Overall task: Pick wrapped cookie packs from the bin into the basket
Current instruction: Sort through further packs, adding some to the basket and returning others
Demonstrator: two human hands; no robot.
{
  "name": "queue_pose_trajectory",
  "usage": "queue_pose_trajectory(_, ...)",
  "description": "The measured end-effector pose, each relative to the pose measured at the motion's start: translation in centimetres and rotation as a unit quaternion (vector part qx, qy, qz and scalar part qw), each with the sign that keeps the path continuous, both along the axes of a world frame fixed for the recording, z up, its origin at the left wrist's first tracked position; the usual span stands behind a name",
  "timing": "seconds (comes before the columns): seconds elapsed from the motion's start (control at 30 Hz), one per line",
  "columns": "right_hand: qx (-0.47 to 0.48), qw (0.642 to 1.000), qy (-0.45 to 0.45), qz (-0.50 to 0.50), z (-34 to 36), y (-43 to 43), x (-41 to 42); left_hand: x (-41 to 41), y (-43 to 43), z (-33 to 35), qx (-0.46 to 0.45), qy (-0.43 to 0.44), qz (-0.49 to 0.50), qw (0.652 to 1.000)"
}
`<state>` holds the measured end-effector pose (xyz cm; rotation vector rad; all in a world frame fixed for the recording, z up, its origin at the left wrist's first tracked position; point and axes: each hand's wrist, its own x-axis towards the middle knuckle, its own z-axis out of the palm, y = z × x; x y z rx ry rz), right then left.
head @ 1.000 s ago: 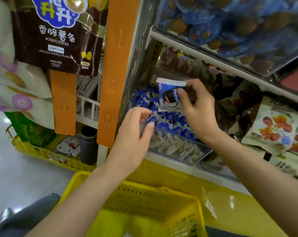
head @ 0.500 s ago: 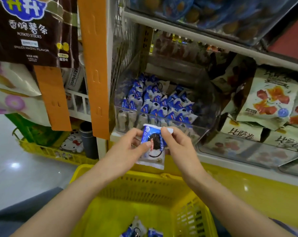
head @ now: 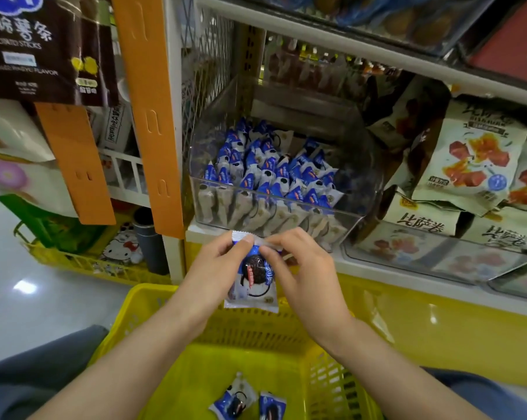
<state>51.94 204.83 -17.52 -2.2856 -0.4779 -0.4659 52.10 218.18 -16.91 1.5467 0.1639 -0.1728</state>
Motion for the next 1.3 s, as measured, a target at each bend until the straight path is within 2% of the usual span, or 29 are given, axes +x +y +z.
queue_pose_trajectory(0.1, -0.040, 0.999, -0.022, 0.016, -0.1, -0.3, 0.1, -0.2, 0.1, -0.1, -0.003, 0.020, -0.006, 1.000)
queue_pose_trajectory(0.17, 0.015, 0.999, 0.028, 0.002, -0.3, -0.2, 0.1, -0.3, 0.1, 0.0, -0.016, 0.039, -0.023, 0.999)
queue_pose_trajectory(0.23, 0.119, 0.985, 0.123, -0.027, -0.5, 0.0, 0.2, -0.4, 0.2, 0.0, -0.033, 0.059, -0.038, 0.997)
queue_pose_trajectory(0.3, 0.235, 0.948, 0.206, -0.061, -0.5, 0.1, 0.4, -0.3, 0.3, -0.1, -0.042, 0.068, -0.042, 0.996)
queue_pose_trajectory(0.4, 0.375, 0.874, 0.299, -0.085, -0.1, 0.1, 0.6, -0.1, 0.4, -0.1, -0.065, 0.064, -0.009, 0.996)
queue_pose_trajectory(0.47, 0.428, 0.834, 0.341, -0.073, 0.1, 0.2, 0.5, -0.1, 0.5, -0.1, -0.066, 0.034, 0.022, 0.997)
queue_pose_trajectory(0.53, 0.429, 0.821, 0.374, -0.042, 0.2, 0.2, 0.4, 0.1, 0.7, 0.0, -0.022, -0.021, 0.055, 0.998)
queue_pose_trajectory(0.63, 0.312, 0.849, 0.426, 0.027, 0.4, 0.1, 0.0, 0.4, 1.1, 0.2, 0.065, -0.104, 0.066, 0.990)
queue_pose_trajectory(0.7, 0.254, 0.863, 0.432, 0.063, 0.5, 0.2, -0.1, 0.5, 1.3, 0.4, 0.084, -0.133, 0.047, 0.986)
queue_pose_trajectory(0.8, 0.279, 0.867, 0.409, 0.064, 0.6, 0.2, -0.1, 0.5, 1.2, 0.2, 0.052, -0.125, 0.027, 0.990)
queue_pose_trajectory(0.9, 0.363, 0.836, 0.407, 0.057, 0.6, 0.0, 0.1, 0.5, 0.8, 0.2, -0.033, -0.082, 0.031, 0.996)
queue_pose_trajectory(0.97, 0.373, 0.829, 0.412, 0.061, 0.6, -0.1, 0.2, 0.5, 0.7, 0.1, -0.042, -0.080, 0.040, 0.995)
queue_pose_trajectory(1.03, 0.318, 0.866, 0.384, 0.032, 0.5, -0.1, 0.3, 0.5, 0.8, 0.1, -0.032, -0.092, 0.041, 0.994)
queue_pose_trajectory(1.13, 0.240, 0.929, 0.283, -0.003, 0.2, -0.2, 0.4, 0.5, 1.1, -0.2, 0.029, -0.109, 0.026, 0.993)
queue_pose_trajectory(1.2, 0.218, 0.946, 0.239, 0.021, 0.2, -0.2, 0.4, 0.4, 1.1, -0.4, 0.089, -0.119, -0.011, 0.989)
queue_pose_trajectory(1.3, 0.207, 0.950, 0.232, 0.033, 0.0, -0.5, 0.5, 0.2, 0.9, -0.7, 0.125, -0.128, -0.058, 0.982)
